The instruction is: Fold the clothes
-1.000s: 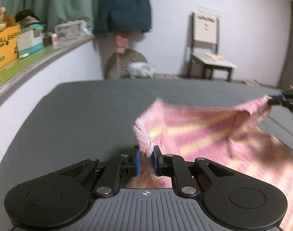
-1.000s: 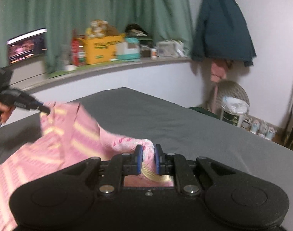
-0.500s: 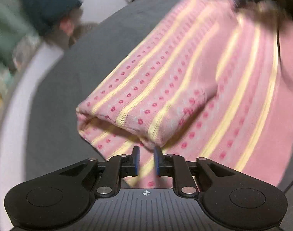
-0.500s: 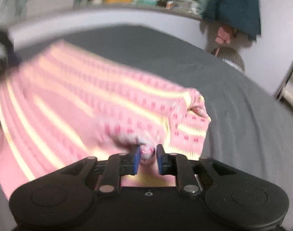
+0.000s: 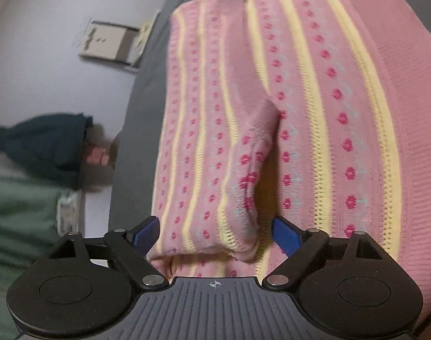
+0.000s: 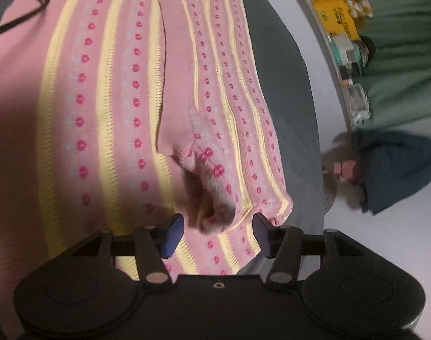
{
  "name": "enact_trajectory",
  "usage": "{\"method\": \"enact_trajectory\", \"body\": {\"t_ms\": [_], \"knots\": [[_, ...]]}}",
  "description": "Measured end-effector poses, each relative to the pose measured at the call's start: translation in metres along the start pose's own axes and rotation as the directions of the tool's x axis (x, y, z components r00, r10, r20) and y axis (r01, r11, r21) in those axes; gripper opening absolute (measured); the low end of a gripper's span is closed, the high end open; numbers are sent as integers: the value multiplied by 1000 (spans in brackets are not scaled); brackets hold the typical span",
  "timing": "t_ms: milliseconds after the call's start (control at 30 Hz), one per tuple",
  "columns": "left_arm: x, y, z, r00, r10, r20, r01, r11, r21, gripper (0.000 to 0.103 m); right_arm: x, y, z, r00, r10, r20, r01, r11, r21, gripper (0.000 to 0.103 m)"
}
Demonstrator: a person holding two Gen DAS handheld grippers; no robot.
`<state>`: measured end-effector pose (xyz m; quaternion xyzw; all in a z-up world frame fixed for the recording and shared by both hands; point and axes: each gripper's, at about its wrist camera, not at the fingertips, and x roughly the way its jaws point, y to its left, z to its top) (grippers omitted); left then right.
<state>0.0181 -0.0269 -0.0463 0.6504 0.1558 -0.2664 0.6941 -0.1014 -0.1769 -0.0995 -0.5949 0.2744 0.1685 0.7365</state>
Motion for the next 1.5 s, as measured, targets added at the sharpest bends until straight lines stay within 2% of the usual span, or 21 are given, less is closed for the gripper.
{"method": "enact_trajectory", "body": {"t_ms": [100, 133, 167, 233, 333, 367, 533, 667, 700, 733, 767, 833, 933, 967, 1033, 1100, 1167, 1267, 1400, 1433, 1500], "knots": [[2, 0, 7, 999, -40, 5, 40, 999, -21, 43, 15, 3, 6, 1000, -13, 1, 13, 999, -30, 37], [2, 2, 9, 998, -62, 4, 62, 996, -57, 27, 20, 4, 8, 1000, -22, -2, 22, 999, -43, 17], [1, 5, 12, 997, -84, 3, 83, 992, -93, 24, 24, 4, 9, 1000, -31, -5, 30, 998, -56, 11], [3, 20, 8, 998, -66, 23, 69, 976, -208, 12, 23, -2, 9, 997, -74, 3, 74, 996, -46, 11], [-12, 47, -3, 996, -28, 80, 58, 910, -410, 12, 11, -27, 2, 986, -163, 19, 162, 986, 40, 11], [-17, 45, -6, 995, -51, 86, 82, 908, -411, 12, 5, -34, -1, 984, -175, 30, 173, 982, 77, 11], [-26, 19, -19, 976, -206, 69, 217, 903, -371, 12, -6, -30, -9, 999, -31, 30, 29, 997, 73, 11], [-27, 16, -27, 977, -201, 76, 214, 874, -437, 13, -13, -30, -12, 997, 59, 54, -63, 996, 70, 17], [-28, 16, -28, 975, -206, 77, 219, 873, -436, 13, -15, -29, -13, 995, 82, 60, -86, 994, 69, 22], [-29, 16, -29, 974, -212, 77, 224, 872, -435, 26, -16, -29, -14, 992, 104, 66, -109, 992, 67, 33], [-31, 18, -30, 972, -218, 87, 234, 870, -434, 50, -18, -29, -14, 989, 127, 72, -131, 989, 66, 36], [-37, 24, -34, 968, -218, 121, 249, 865, -436, 87, -22, -29, -16, 982, 171, 83, -177, 982, 62, 36], [-42, 45, -41, 956, -218, 199, 287, 844, -453, 92, -27, -28, -19, 966, 238, 101, -244, 968, 56, 36], [-40, 51, -44, 951, -234, 200, 304, 825, -476, 92, -24, -40, -22, 962, 246, 117, -260, 957, 128, 36], [-36, 68, -52, 944, -258, 207, 331, 753, -569, 92, -16, -67, -30, 955, 250, 157, -287, 910, 299, 38], [-23, 90, -62, 937, -267, 228, 349, 649, -676, 92, -9, -95, -38, 949, 248, 196, -312, 832, 459, 44], [-3, 114, -74, 947, -234, 220, 316, 559, -767, 92, -1, -123, -46, 943, 238, 235, -333, 725, 603, 51], [28, 145, -91, 965, -198, 171, 244, 443, -862, 92, 32, -151, -60, 953, 239, 184, -298, 649, 700, 67], [79, 168, -115, 960, -257, 109, 186, 298, -936, 92, 82, -179, -80, 941, 310, 133, -286, 521, 804, 67], [91, 168, -122, 954, -280, 104, 181, 266, -947, 92, 95, -185, -84, 935, 331, 127, -283, 480, 830, 67], [110, 163, -129, 947, -303, 107, 184, 238, -954, 92, 107, -187, -92, 915, 373, 153, -305, 393, 868, 67]]}}
